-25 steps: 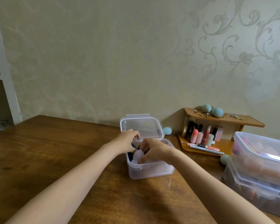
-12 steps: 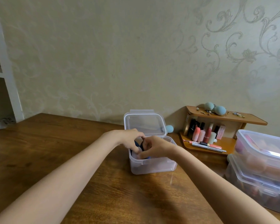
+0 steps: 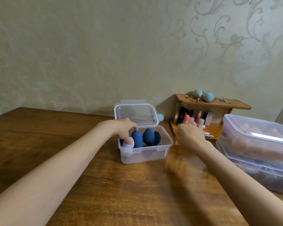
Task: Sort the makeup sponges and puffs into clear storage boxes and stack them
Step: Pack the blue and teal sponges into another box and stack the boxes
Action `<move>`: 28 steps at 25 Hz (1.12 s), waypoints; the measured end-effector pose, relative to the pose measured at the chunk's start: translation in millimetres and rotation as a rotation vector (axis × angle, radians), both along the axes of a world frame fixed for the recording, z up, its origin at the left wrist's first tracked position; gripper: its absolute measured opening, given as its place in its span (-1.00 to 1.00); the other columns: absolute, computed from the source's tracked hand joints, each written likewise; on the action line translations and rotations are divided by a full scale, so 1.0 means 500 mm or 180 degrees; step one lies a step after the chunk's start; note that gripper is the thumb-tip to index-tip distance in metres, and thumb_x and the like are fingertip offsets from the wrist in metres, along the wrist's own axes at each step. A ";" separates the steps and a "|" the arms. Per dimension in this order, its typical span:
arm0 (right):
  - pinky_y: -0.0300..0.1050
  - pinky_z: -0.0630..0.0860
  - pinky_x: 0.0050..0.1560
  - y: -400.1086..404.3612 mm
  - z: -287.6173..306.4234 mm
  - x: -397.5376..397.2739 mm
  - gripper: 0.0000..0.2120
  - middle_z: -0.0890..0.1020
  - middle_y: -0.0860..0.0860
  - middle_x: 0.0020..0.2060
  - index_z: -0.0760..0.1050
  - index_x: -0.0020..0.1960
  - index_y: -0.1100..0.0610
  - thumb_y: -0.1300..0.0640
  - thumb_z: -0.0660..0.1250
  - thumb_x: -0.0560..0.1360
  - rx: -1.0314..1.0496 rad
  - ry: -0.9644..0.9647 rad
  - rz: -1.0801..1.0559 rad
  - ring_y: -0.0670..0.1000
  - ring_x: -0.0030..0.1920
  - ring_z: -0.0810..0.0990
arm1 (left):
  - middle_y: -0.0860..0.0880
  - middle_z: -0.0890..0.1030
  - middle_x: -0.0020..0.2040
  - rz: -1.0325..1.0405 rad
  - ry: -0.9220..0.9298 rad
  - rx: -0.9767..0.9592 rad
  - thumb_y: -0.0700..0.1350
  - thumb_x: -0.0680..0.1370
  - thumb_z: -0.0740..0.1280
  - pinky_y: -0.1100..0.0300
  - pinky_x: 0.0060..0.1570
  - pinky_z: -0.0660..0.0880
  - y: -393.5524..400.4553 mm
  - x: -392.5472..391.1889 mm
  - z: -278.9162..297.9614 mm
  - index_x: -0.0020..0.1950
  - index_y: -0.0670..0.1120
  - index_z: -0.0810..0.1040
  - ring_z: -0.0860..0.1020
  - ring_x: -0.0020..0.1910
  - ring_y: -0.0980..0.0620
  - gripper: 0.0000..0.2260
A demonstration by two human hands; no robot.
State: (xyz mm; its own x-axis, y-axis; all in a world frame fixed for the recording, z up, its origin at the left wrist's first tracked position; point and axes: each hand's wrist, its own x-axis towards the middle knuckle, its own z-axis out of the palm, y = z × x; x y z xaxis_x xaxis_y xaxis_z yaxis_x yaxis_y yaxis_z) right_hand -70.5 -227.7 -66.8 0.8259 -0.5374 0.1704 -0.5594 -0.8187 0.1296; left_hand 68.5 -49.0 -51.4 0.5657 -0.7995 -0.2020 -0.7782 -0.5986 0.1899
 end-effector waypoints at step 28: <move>0.34 -0.02 0.43 -0.217 -0.082 -0.161 -0.62 -0.03 0.25 0.49 0.32 0.38 0.09 0.19 0.02 0.59 0.0568 0.0512 -0.1608 0.44 0.45 -0.06 | -0.11 0.32 0.36 -0.0031 -0.0162 0.0284 -0.13 0.49 0.40 0.17 0.13 0.42 -0.095 -0.068 0.017 0.40 -0.04 0.33 0.42 0.24 -0.10 -0.50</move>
State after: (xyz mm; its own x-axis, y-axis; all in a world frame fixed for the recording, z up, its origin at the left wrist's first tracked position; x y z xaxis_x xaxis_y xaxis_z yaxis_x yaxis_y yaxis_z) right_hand -151.0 -336.1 -107.6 0.4662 -0.8822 -0.0662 -0.8726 -0.4709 0.1297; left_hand 34.7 -96.3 -42.7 0.5694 -0.7851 -0.2438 -0.7913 -0.6038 0.0963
